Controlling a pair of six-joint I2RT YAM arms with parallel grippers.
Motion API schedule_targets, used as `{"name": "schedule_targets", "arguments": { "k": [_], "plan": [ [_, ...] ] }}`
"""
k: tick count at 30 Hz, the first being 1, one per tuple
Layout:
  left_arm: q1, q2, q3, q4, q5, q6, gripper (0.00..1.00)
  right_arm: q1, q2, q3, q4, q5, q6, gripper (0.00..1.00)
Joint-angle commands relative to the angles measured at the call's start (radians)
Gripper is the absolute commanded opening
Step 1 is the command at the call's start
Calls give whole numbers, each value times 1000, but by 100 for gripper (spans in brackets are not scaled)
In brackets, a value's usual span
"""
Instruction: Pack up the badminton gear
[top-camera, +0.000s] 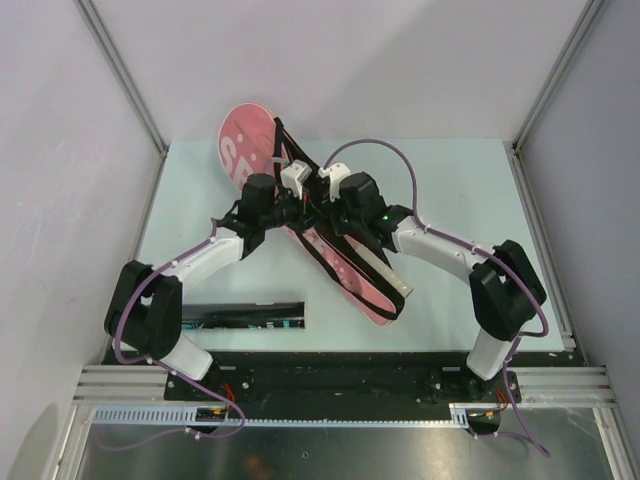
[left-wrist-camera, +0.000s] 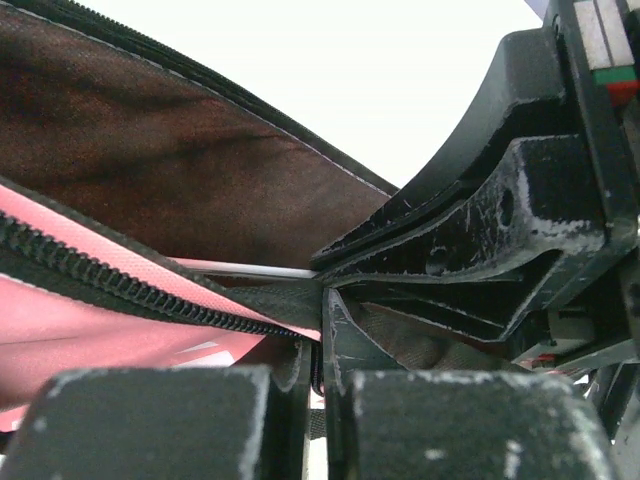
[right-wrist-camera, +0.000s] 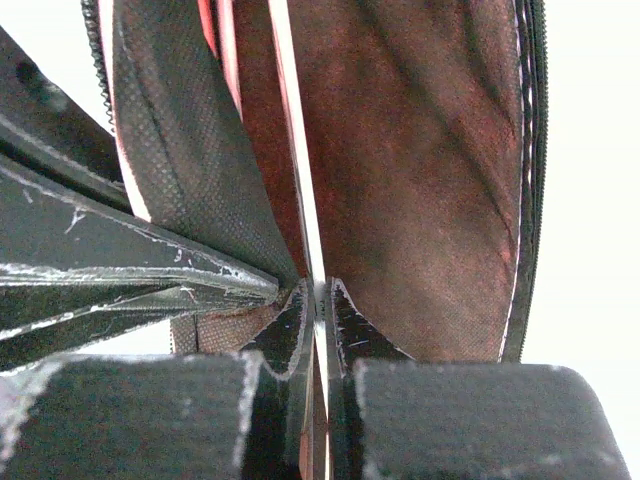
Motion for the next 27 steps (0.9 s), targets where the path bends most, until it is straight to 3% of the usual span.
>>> {"name": "schedule_targets", "arguments": {
  "k": [1, 5, 7, 10, 14, 17, 21, 24, 25, 27],
  "plan": [
    [-46, -60, 1, 101, 102, -22, 0, 72, -2, 70, 139, 85, 82, 0],
    [-46, -84, -22, 124, 111, -42, 0, 120, 67, 30, 285, 209, 102, 0],
    [-45, -99, -42, 140, 105, -46, 0, 143, 85, 13, 340, 345, 140, 0],
    [-46, -99, -49, 157, 107, -60, 0, 170, 102, -2, 371, 503, 282, 0],
    [-46, -109, -56, 164, 111, -62, 0, 216, 130, -39, 440, 642, 306, 0],
    [-46, -107, -62, 170, 114, -57, 0, 223, 75, -38, 356, 653, 455, 0],
    [-46, -107, -68, 170, 114, -51, 0, 200, -16, -27, 301, 607, 493, 0],
    [-45, -92, -63, 172, 114, -59, 0, 137, -37, -25, 255, 437, 544, 1],
    [-46, -90, -59, 172, 120, -60, 0, 103, -42, -27, 223, 300, 547, 23],
    [-45, -93, -62, 172, 120, -56, 0, 79, -57, -27, 164, 198, 500, 45]
  ]
}}
